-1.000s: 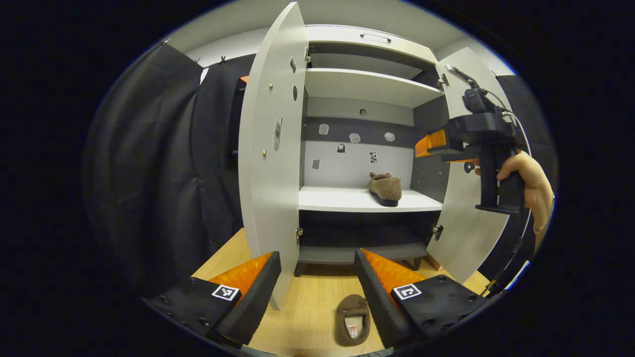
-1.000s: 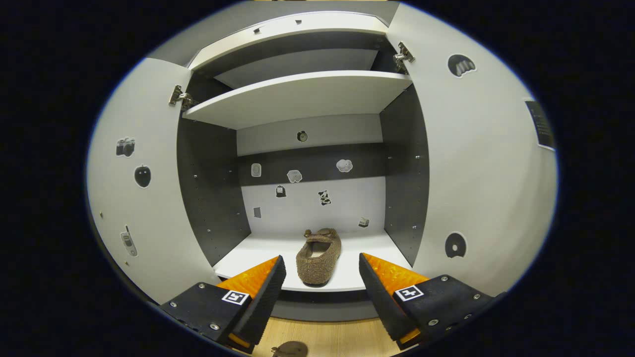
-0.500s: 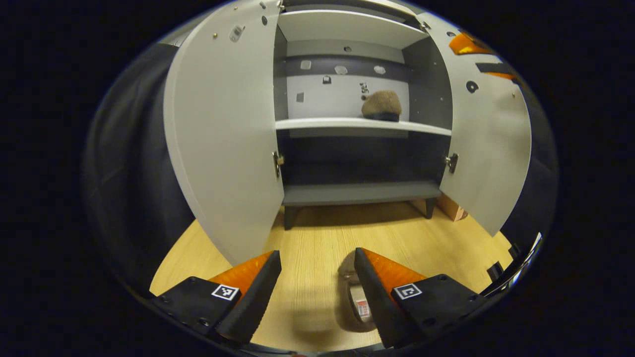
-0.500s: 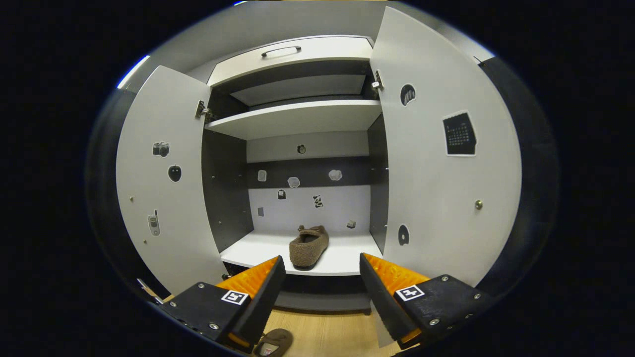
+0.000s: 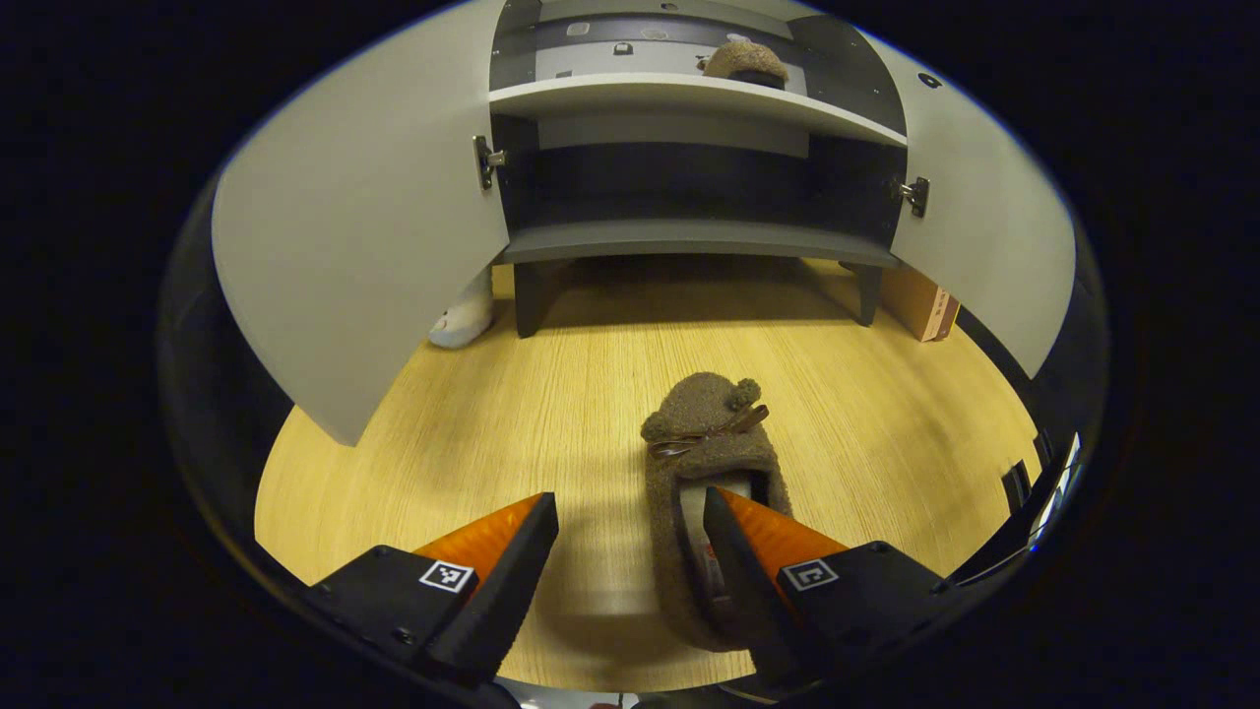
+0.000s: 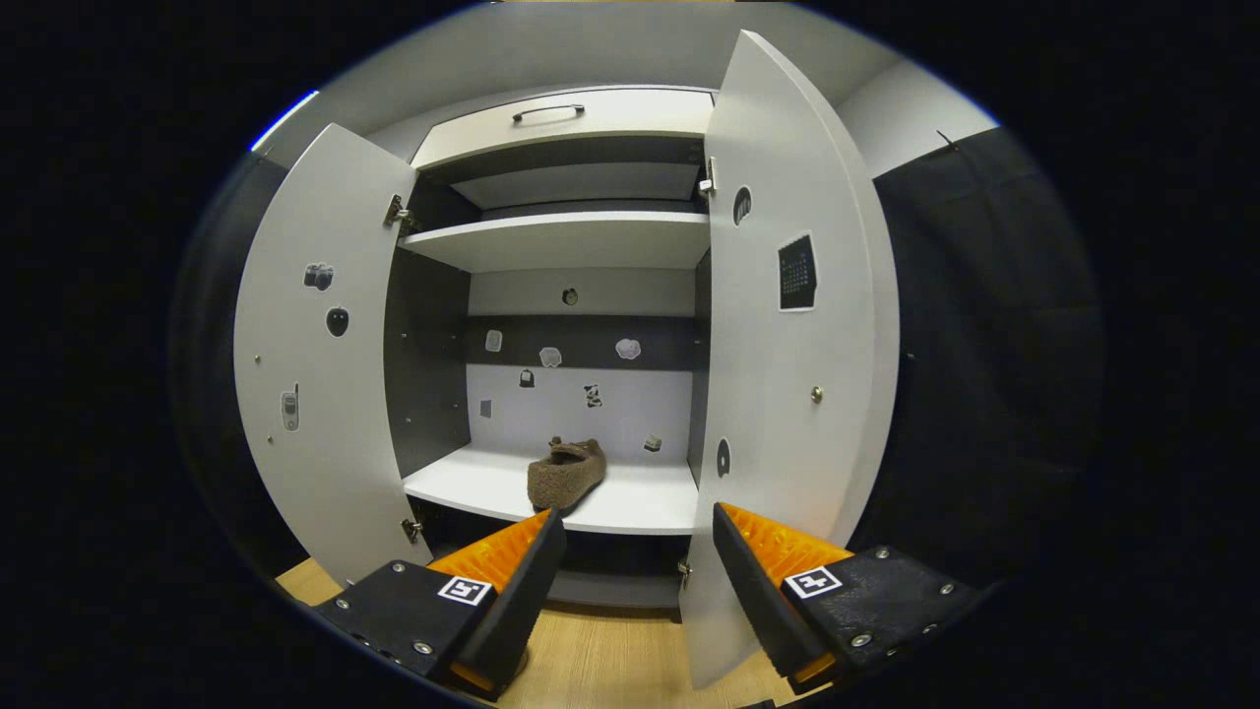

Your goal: Grab one shoe with the right hand and put it into the shoe cabinet, grab the other shoe with the left hand and put it into the shoe cabinet; then close the right door with the right hand and the left door with the left hand.

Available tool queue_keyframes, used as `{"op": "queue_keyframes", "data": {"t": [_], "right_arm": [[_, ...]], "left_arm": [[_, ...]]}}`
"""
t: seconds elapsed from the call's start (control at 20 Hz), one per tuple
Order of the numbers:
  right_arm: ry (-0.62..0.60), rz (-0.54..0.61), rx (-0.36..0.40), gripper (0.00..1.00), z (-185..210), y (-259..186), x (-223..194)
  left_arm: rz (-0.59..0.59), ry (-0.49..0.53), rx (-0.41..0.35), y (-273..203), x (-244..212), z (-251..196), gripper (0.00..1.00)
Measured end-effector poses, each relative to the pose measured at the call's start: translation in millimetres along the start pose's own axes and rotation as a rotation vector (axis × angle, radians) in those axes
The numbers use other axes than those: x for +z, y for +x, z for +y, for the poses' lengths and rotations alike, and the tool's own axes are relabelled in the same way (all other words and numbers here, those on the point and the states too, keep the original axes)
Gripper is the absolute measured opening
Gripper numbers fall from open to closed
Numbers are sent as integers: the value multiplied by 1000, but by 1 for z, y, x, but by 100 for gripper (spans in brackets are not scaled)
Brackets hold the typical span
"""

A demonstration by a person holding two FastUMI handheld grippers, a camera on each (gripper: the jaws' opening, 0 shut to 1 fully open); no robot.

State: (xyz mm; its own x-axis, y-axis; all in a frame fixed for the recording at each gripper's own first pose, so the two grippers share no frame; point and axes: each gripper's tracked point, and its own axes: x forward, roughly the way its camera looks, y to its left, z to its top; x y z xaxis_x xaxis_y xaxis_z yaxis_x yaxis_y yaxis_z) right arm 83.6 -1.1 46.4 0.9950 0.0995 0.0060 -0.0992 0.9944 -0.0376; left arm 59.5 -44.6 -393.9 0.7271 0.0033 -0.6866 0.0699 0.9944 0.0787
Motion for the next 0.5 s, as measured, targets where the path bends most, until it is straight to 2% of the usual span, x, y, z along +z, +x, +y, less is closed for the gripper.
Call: {"op": "queue_keyframes", "data": {"t": [0.15, 0.3, 0.35, 0.4, 0.45, 0.5], "right_arm": [[21, -1, 0, 92, -9, -9, -3], [26, -7, 1, 93, -15, -12, -3], [27, -9, 5, 92, -16, -14, -2], [30, -15, 10, 92, -16, -18, 0], [31, -18, 11, 92, -17, -19, 1], [31, -21, 13, 92, -18, -21, 2]], "left_arm": [[54, 3, -35, 16, -2, -6, 98], [123, -38, -77, 26, -17, -15, 77], [142, -60, -90, 28, -20, -18, 69], [145, -72, -124, 30, -21, -23, 53], [147, -81, -127, 29, -19, -23, 49], [168, -78, -125, 29, -20, -21, 30]]}}
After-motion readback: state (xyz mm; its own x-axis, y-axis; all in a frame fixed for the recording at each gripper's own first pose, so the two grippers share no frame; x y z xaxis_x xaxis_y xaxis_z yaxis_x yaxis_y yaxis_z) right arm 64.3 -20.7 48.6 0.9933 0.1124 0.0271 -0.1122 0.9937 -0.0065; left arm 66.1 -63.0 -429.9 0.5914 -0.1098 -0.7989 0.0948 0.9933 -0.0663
